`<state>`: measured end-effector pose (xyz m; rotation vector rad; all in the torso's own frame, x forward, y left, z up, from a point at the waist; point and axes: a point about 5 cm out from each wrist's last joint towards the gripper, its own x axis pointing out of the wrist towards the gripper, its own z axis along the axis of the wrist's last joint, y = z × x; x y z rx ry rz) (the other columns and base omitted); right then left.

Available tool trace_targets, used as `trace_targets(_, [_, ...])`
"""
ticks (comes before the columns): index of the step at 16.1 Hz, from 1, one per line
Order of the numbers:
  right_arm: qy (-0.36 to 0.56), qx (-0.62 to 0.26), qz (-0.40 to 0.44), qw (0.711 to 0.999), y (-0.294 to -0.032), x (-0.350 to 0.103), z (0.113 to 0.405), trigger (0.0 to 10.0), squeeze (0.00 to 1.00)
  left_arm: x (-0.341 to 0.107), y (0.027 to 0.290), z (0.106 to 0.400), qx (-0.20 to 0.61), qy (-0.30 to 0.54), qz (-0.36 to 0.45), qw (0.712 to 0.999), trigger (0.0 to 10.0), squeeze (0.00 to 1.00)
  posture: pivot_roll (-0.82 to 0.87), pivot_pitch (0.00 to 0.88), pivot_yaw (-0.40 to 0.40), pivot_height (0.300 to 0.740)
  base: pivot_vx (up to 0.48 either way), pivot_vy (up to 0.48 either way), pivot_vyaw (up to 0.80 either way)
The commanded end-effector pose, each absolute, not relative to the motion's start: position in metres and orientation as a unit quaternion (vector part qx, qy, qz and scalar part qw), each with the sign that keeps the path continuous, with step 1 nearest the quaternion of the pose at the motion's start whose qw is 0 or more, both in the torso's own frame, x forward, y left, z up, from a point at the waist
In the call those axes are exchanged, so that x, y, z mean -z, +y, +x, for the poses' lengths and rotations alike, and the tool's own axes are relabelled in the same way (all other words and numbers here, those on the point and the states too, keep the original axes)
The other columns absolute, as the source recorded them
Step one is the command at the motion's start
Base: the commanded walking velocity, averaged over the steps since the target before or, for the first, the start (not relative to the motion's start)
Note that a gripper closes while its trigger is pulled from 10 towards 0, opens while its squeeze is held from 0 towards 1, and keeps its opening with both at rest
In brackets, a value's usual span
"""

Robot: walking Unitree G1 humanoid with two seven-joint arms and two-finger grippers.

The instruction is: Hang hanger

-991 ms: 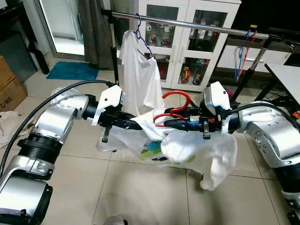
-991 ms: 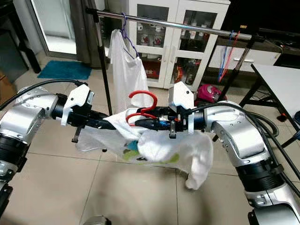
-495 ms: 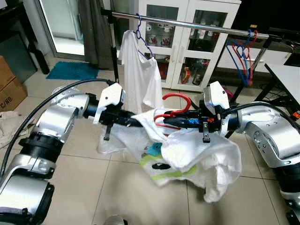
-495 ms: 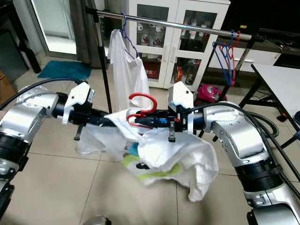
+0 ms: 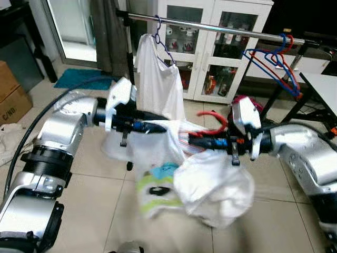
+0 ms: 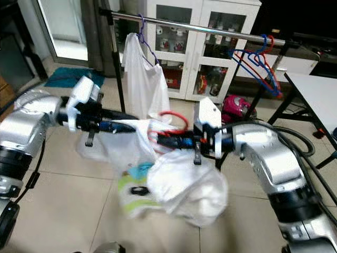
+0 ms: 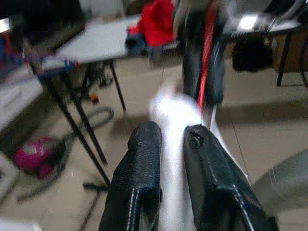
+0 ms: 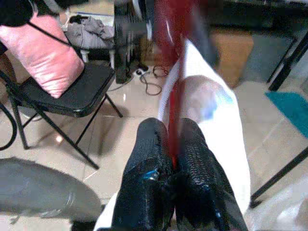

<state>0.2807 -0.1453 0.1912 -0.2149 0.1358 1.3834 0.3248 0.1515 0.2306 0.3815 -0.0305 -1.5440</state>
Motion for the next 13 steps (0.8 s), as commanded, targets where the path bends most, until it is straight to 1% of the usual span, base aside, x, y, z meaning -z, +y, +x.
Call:
trace_targets(1, [0.071,-0.633,-0.105,0.764,-0.147,-0.19,0.278,0.0,0.0,-0.232,0.15,0.319,0.7,-0.025,0.169,0.693,10.0,0.0,0.09,0.0,-0.046,0.74,0.0,0.0,0.0])
trace_targets(2, [0.079,-0.624,-0.097,0.771,-0.15,-0.186,0.275,0.0,0.0,-0.223,0.151,0.316,0.699,-0.007,0.171,0.694,10.0,0.0,0.09,0.0,-0.046,0.74,0.0,0.0,0.0])
trace_targets(3, [0.084,-0.618,-0.089,0.777,-0.152,-0.183,0.273,0.0,0.0,-0.213,0.152,0.312,0.702,0.009,0.188,0.687,10.0,0.0,0.09,0.0,-0.047,0.74,0.0,0.0,0.0])
trace_targets(4, [0.087,-0.617,-0.087,0.777,-0.153,-0.182,0.271,0.0,0.0,-0.21,0.152,0.312,0.702,0.017,0.194,0.685,10.0,0.0,0.09,0.0,-0.047,0.74,0.0,0.0,0.0])
trace_targets(5, [0.09,-0.617,-0.086,0.777,-0.154,-0.181,0.271,0.0,0.0,-0.208,0.152,0.314,0.698,0.033,0.182,0.691,10.0,1.0,0.09,0.0,-0.045,0.74,0.0,0.0,0.0])
trace_targets(7, [0.1,-0.608,-0.091,0.783,-0.155,-0.178,0.271,0.0,0.0,-0.21,0.152,0.315,0.691,0.029,0.17,0.702,10.0,1.0,0.09,0.0,-0.045,0.74,0.0,0.0,0.0])
trace_targets(8, [0.119,-0.572,-0.098,0.806,-0.158,-0.168,0.274,0.0,0.0,-0.218,0.151,0.317,0.663,-0.004,0.164,0.73,10.0,1.0,0.08,0.0,-0.043,0.74,0.0,0.0,0.0])
trace_targets(9, [0.134,-0.535,-0.09,0.829,-0.16,-0.158,0.276,0.0,0.0,-0.22,0.15,0.32,0.627,-0.019,0.149,0.764,10.0,0.04,0.08,0.0,-0.041,0.74,0.0,0.0,0.0])
trace_targets(10, [0.149,-0.495,-0.071,0.853,-0.161,-0.148,0.277,0.0,0.0,-0.218,0.149,0.321,0.583,-0.029,0.139,0.8,10.0,0.0,0.08,0.0,-0.044,0.74,0.0,0.0,0.0])
trace_targets(11, [0.156,-0.474,-0.062,0.864,-0.161,-0.141,0.276,0.0,0.0,-0.214,0.149,0.319,0.566,-0.03,0.125,0.815,10.0,0.0,0.08,0.0,-0.045,0.74,0.0,0.0,0.0])
trace_targets(12, [0.164,-0.443,-0.054,0.88,-0.162,-0.133,0.276,0.0,0.0,-0.204,0.149,0.317,0.534,-0.009,0.113,0.838,10.0,0.0,0.08,0.0,-0.051,0.74,0.0,0.0,0.0])
trace_targets(13, [0.174,-0.361,-0.032,0.916,-0.164,-0.119,0.279,0.0,0.0,-0.183,0.149,0.314,0.462,0.015,0.105,0.88,10.0,0.0,0.08,0.0,-0.057,0.74,0.0,0.0,0.0])
